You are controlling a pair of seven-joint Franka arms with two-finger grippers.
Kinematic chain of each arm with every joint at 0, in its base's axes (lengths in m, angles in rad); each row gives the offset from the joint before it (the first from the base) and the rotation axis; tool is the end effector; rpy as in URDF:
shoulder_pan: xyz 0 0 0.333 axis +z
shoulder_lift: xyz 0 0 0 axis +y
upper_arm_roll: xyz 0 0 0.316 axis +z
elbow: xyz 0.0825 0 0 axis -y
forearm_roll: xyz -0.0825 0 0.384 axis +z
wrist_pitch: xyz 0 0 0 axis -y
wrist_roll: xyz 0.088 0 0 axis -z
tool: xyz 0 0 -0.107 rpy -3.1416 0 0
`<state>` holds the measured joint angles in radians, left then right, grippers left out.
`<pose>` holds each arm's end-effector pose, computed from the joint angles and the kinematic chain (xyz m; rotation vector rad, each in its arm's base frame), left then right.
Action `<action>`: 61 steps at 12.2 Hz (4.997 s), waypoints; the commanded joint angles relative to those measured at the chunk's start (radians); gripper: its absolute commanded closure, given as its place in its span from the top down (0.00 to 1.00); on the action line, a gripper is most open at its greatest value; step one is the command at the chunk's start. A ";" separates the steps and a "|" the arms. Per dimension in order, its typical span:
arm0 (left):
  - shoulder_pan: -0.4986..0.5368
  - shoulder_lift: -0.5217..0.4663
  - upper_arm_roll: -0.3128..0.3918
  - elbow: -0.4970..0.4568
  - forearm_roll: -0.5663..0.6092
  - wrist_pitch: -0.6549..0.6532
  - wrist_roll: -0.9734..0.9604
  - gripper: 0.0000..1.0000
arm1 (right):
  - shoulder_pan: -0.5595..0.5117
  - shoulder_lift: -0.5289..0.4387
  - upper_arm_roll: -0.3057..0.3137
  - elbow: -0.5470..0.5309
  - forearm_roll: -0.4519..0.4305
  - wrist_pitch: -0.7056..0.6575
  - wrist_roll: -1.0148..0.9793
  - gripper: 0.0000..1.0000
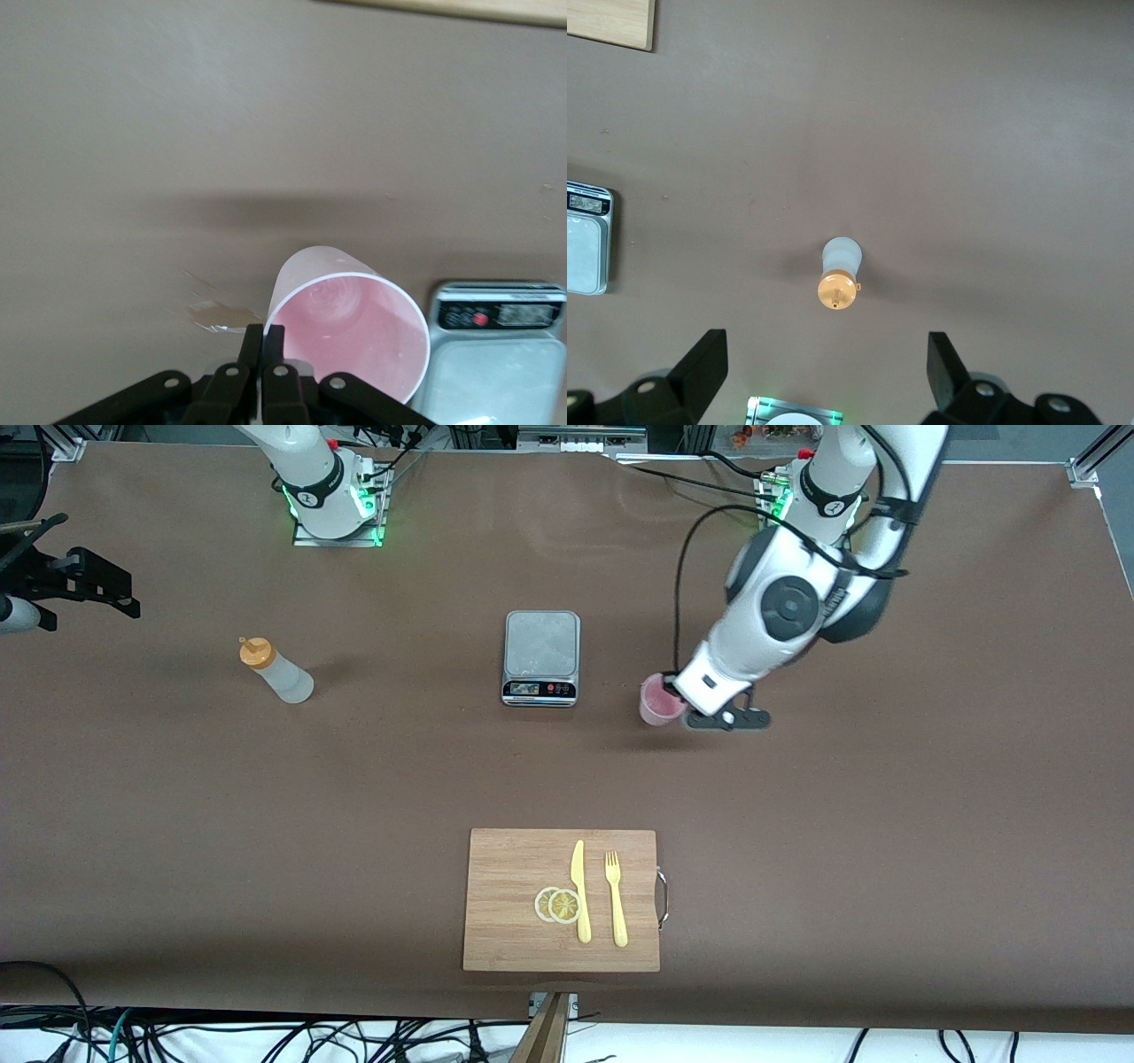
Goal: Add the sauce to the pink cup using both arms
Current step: 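Carry the pink cup with the left gripper onto the scale, then open the left gripper and withdraw it from the cup, then reach the right gripper to the white sauce bottle and grasp it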
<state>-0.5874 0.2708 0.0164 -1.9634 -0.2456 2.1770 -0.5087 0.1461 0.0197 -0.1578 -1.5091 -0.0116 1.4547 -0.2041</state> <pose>0.4995 -0.3322 0.3330 2.9942 0.1249 -0.2223 0.5486 -0.0068 0.6328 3.1184 0.2993 -0.1175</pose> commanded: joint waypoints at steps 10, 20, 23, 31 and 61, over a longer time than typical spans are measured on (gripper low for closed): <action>-0.328 0.162 0.020 0.164 -0.021 0.069 -0.363 0.00 | -0.002 -0.003 0.003 0.009 -0.001 -0.010 0.000 1.00; -0.376 0.202 0.022 0.161 -0.014 0.127 -0.378 0.15 | -0.002 -0.003 0.003 0.009 -0.001 -0.011 0.000 1.00; -0.374 0.193 0.024 0.163 -0.014 0.118 -0.376 1.00 | -0.002 -0.003 0.003 0.007 -0.001 -0.010 0.000 1.00; -0.269 0.056 0.048 0.339 -0.021 -0.265 -0.296 1.00 | -0.002 -0.003 0.003 0.009 -0.001 -0.010 0.000 1.00; 0.452 -0.133 0.129 0.431 0.175 -0.769 0.527 1.00 | -0.262 0.138 0.004 -0.132 0.214 -0.060 -1.191 1.00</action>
<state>-0.1357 0.1270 0.1501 -1.5472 -0.0902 1.4285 -0.0066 -0.0473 0.1200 -0.1649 -1.6101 0.1394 1.3739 -1.2175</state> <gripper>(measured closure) 0.000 0.000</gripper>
